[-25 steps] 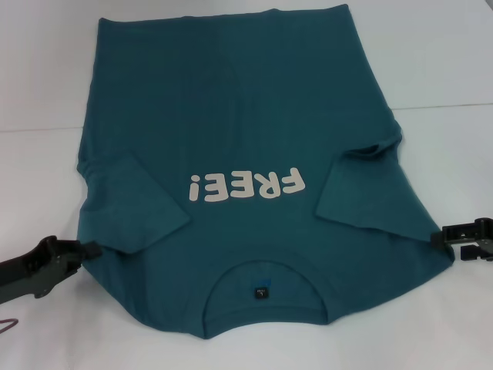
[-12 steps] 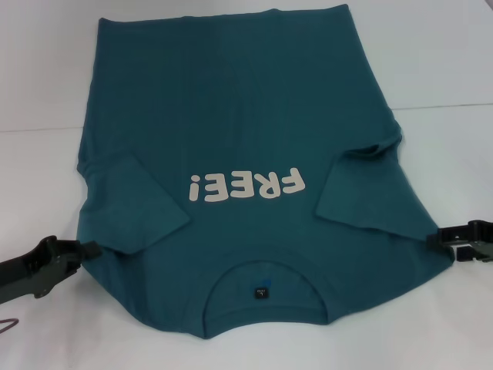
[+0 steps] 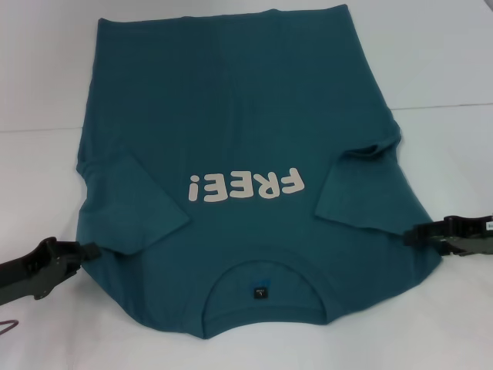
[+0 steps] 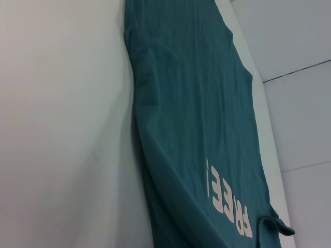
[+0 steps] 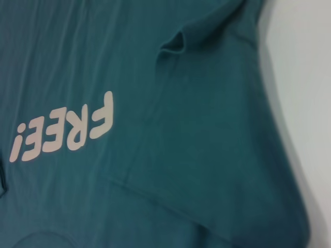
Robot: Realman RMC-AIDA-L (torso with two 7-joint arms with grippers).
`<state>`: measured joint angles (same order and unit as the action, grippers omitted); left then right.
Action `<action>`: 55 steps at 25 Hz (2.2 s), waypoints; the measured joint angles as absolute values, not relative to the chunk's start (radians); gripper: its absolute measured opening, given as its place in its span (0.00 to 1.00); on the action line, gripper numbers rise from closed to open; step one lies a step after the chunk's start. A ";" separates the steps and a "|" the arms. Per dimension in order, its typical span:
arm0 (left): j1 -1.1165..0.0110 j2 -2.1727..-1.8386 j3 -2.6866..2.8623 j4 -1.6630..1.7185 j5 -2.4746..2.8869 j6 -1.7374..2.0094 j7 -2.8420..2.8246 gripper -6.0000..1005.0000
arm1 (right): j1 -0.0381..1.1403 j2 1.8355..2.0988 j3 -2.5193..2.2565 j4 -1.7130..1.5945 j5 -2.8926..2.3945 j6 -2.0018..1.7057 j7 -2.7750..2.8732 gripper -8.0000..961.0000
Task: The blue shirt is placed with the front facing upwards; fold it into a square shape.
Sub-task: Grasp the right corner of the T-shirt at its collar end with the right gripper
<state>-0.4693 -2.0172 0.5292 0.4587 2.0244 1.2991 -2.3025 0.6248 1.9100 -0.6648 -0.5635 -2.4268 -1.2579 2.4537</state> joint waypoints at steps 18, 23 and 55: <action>-0.469 -2.019 0.529 0.459 2.020 1.288 -2.303 0.05 | 0.689 1.937 -0.673 -0.521 -2.378 -1.244 2.415 0.82; -0.469 -2.020 0.529 0.459 2.020 1.288 -2.303 0.05 | 0.674 1.913 -0.673 -0.528 -2.407 -1.263 2.441 0.80; -0.463 -2.026 0.515 0.462 2.009 1.285 -2.303 0.05 | 0.699 1.918 -0.699 -0.551 -2.436 -1.282 2.481 0.27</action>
